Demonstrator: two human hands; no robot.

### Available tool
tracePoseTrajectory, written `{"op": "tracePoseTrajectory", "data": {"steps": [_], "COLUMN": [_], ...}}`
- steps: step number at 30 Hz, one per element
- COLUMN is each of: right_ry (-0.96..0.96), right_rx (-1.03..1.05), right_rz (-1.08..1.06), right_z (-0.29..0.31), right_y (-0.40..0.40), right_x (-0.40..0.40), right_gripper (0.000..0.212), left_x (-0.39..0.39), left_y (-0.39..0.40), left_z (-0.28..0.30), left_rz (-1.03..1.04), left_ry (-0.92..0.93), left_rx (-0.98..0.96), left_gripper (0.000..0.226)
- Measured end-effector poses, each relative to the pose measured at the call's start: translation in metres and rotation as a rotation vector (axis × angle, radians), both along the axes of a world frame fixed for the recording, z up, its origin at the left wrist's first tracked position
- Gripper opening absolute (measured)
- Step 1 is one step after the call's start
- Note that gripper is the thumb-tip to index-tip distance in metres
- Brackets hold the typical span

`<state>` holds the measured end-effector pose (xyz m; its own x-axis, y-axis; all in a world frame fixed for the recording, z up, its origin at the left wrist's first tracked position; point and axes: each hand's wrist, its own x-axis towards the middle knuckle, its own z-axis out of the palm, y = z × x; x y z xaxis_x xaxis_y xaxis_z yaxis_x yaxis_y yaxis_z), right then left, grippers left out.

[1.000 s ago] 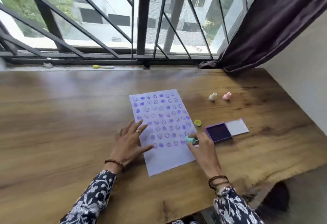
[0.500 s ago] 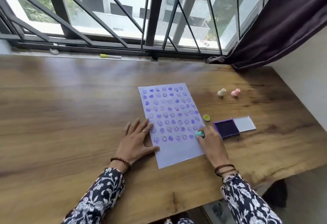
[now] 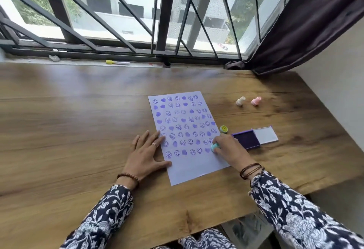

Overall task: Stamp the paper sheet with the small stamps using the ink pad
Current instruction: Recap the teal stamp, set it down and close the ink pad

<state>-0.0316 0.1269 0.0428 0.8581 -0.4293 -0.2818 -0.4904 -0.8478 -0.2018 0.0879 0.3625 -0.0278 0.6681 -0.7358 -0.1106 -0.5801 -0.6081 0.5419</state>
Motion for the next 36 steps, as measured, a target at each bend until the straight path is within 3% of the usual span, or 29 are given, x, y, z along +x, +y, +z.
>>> {"op": "tracePoseTrajectory", "data": {"steps": [5, 9, 13, 17, 19, 21, 25, 27, 31, 33, 36], "right_ry": [-0.471, -0.632, -0.718, -0.753, -0.751, -0.744, -0.708, -0.672, -0.616, -0.638, -0.667], "right_rx": [0.539, 0.949, 1.111, 1.208, 1.245, 1.259, 1.258, 1.225, 0.998, 0.932, 0.888], "right_rz": [-0.553, -0.767, -0.775, -0.74, -0.727, -0.701, -0.641, -0.592, -0.409, -0.346, -0.302], "right_z": [0.004, 0.014, 0.025, 0.023, 0.02, 0.013, -0.002, -0.008, -0.007, -0.002, 0.004], "right_y": [-0.03, -0.067, -0.096, -0.116, -0.124, -0.13, -0.139, -0.141, -0.145, -0.148, -0.151], "right_x": [-0.028, -0.046, -0.049, -0.046, -0.044, -0.043, -0.039, -0.035, -0.026, -0.022, -0.02], "right_gripper": [0.014, 0.018, 0.011, 0.013, 0.013, 0.011, 0.013, 0.015, 0.019, 0.022, 0.024], "left_x": [0.001, -0.006, -0.022, -0.025, -0.023, -0.021, -0.024, -0.03, -0.042, -0.043, -0.042], "left_y": [-0.006, -0.058, -0.145, -0.209, -0.226, -0.235, -0.243, -0.246, -0.254, -0.256, -0.255], "left_z": [0.011, 0.034, 0.056, 0.061, 0.059, 0.058, 0.06, 0.061, 0.071, 0.073, 0.073], "left_rz": [0.075, -0.012, -0.132, -0.199, -0.212, -0.211, -0.17, -0.045, 0.276, 0.366, 0.421], "left_ry": [0.053, -0.083, 0.019, 0.056, 0.067, 0.077, 0.072, 0.198, 0.955, 1.112, 1.186], "left_rx": [-0.064, -0.124, -0.185, -0.077, 0.012, 0.05, 0.029, -0.107, -0.528, -0.64, -0.695], "left_gripper": [0.083, 0.056, 0.033, 0.037, 0.039, 0.026, 0.019, 0.018, 0.015, 0.017, 0.026]}}
